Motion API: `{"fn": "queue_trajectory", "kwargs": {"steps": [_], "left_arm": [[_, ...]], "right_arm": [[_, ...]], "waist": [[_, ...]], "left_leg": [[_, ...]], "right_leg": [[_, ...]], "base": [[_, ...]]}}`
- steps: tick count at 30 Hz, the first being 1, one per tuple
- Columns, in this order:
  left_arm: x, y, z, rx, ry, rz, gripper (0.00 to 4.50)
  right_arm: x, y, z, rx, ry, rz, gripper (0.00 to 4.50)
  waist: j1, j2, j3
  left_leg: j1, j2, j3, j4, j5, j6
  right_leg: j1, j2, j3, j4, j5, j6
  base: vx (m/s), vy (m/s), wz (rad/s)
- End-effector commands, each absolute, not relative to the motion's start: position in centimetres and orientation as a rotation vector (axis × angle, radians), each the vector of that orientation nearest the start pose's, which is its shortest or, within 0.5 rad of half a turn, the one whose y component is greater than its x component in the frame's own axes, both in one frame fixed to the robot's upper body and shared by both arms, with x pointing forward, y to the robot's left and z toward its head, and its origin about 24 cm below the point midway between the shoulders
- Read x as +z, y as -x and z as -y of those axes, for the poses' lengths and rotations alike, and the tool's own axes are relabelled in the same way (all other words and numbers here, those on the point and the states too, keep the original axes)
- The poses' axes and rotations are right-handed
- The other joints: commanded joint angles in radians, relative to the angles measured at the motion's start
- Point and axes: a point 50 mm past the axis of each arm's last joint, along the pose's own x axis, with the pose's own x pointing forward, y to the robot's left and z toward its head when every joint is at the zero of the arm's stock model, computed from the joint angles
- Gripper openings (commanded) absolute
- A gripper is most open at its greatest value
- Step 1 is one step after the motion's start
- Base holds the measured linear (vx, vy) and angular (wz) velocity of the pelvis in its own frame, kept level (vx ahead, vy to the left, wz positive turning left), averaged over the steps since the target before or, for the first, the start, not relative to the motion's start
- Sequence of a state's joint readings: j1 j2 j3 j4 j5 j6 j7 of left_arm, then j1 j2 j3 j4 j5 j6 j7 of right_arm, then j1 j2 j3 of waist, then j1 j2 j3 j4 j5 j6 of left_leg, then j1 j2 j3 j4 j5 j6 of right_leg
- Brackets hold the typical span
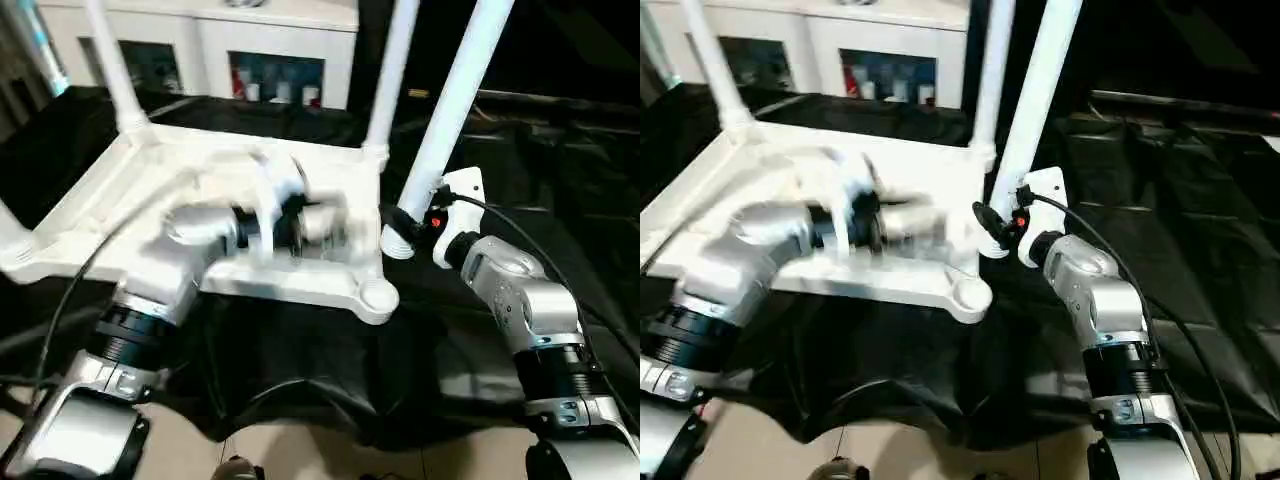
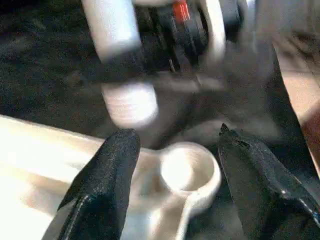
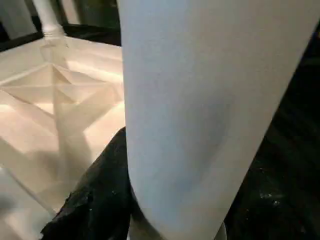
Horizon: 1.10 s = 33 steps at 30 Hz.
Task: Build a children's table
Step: Pick table leg, then rotate table base, then insert table leg to table base
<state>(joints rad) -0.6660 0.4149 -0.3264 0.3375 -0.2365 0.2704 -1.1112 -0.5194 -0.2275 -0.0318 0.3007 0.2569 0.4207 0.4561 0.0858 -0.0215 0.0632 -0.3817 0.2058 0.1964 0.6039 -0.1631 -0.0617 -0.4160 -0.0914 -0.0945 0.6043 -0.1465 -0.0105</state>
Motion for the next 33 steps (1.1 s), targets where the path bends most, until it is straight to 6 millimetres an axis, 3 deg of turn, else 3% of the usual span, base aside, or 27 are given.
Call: {"fn": "queue_trajectory", "kwargs": {"steps": [1,2,3,6,7,8,12,14,21,33], "left_arm": [[10.7,-32.4,-11.0,-1.394,-0.379,-0.276,2.66],[10.3,-32.4,-11.2,-1.416,-0.398,-0.308,2.59],[10.0,-32.5,-11.4,-1.431,-0.406,-0.329,2.59],[9.4,-32.8,-12.0,-1.454,-0.463,-0.383,2.35],[9.0,-33.1,-12.3,-1.458,-0.518,-0.405,2.21],[8.7,-33.3,-12.5,-1.451,-0.538,-0.416,2.15],[8.2,-33.9,-12.8,-1.419,-0.602,-0.427,1.88],[8.2,-34.1,-12.8,-1.412,-0.608,-0.428,1.71],[7.6,-34.7,-13.2,-1.394,-0.627,-0.454,1.26],[6.7,-34.8,-13.7,-1.403,-0.628,-0.499,0.33]], "right_arm": [[9.2,-34.1,15.4,0.488,-0.054,-0.190,1.91],[9.2,-34.1,15.4,0.485,-0.048,-0.189,1.91],[9.2,-34.1,15.5,0.484,-0.045,-0.189,1.91],[9.2,-34.0,15.6,0.481,-0.036,-0.188,1.91],[9.1,-33.9,15.7,0.479,-0.030,-0.189,1.91],[9.1,-33.9,15.8,0.478,-0.028,-0.189,1.91],[9.0,-33.7,15.9,0.476,-0.022,-0.190,1.91],[9.0,-33.7,15.8,0.477,-0.019,-0.191,1.91],[8.8,-33.5,15.5,0.492,-0.010,-0.198,1.91],[8.7,-33.3,15.4,0.506,0.002,-0.201,1.91]], "waist": [[-0.005,0.014,-0.083],[-0.004,0.022,-0.083],[-0.008,0.019,-0.082],[-0.012,0.024,-0.081],[-0.011,0.031,-0.082],[-0.012,0.027,-0.081],[-0.011,0.030,-0.082],[-0.010,0.035,-0.083],[-0.008,0.035,-0.085],[-0.006,0.032,-0.085]], "left_leg": [[0.021,0.018,-0.017,-0.076,-0.252,-0.053],[0.023,0.018,-0.017,-0.075,-0.256,-0.056],[0.026,0.016,-0.015,-0.074,-0.267,-0.052],[0.027,0.015,-0.015,-0.073,-0.281,-0.047],[0.028,0.016,-0.017,-0.073,-0.289,-0.048],[0.028,0.015,-0.017,-0.073,-0.297,-0.046],[0.027,0.016,-0.018,-0.071,-0.299,-0.041],[0.027,0.017,-0.018,-0.071,-0.288,-0.036],[0.028,0.018,-0.018,-0.071,-0.289,-0.030],[0.028,0.020,-0.018,-0.071,-0.289,-0.018]], "right_leg": [[0.060,-0.051,0.051,-0.067,-0.268,-0.147],[0.059,-0.052,0.051,-0.066,-0.268,-0.149],[0.055,-0.049,0.051,-0.073,-0.281,-0.149],[0.054,-0.047,0.050,-0.074,-0.282,-0.164],[0.056,-0.050,0.051,-0.073,-0.290,-0.166],[0.056,-0.050,0.050,-0.076,-0.305,-0.160],[0.058,-0.054,0.050,-0.079,-0.336,-0.157],[0.057,-0.053,0.050,-0.076,-0.319,-0.169],[0.059,-0.055,0.049,-0.073,-0.289,-0.187],[0.059,-0.057,0.049,-0.076,-0.306,-0.188]], "base": [[0.000,0.000,0.00],[0.000,0.000,0.00],[0.000,0.000,0.00],[0.000,0.000,0.00],[0.000,0.000,0.00],[0.000,0.000,0.00],[0.000,0.000,0.00],[0.000,0.000,0.00],[0.000,0.000,0.00],[0.000,0.000,0.00]]}}
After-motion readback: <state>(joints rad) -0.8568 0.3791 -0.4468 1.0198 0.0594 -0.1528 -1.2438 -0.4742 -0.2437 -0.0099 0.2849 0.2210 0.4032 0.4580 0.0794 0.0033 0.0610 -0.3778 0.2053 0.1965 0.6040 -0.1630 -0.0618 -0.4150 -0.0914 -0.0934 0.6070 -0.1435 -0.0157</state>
